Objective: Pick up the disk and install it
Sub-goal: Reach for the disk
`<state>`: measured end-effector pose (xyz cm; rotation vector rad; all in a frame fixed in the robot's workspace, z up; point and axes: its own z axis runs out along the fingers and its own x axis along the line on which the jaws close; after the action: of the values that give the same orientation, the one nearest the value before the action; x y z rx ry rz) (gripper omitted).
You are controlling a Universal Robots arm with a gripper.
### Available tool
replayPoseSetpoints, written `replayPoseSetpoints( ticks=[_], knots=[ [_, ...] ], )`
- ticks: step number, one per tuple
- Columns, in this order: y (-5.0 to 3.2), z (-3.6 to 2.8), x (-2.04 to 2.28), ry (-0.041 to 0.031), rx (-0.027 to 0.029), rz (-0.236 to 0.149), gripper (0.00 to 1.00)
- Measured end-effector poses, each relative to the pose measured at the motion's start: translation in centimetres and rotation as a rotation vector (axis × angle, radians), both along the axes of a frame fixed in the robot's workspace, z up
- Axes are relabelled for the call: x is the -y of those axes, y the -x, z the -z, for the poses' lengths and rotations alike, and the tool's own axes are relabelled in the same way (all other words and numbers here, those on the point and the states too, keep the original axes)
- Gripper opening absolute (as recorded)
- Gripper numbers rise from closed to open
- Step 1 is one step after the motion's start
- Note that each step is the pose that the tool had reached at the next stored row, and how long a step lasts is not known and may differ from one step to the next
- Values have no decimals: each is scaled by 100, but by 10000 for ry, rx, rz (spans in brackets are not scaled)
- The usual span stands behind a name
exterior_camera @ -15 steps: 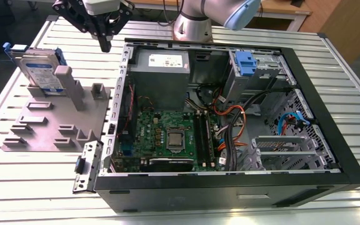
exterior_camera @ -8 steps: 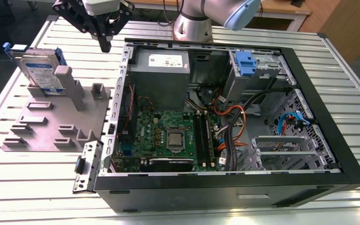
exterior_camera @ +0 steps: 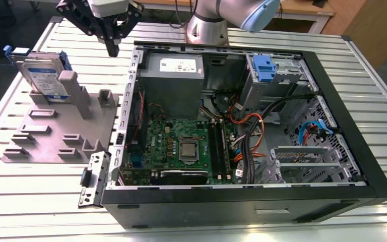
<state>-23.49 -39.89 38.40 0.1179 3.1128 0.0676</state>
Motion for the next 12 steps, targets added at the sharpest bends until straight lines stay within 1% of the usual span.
replayPoseSetpoints(
  ticks=[12],
  knots=[
    [7,10,0,-1,1,0,11]
  ],
)
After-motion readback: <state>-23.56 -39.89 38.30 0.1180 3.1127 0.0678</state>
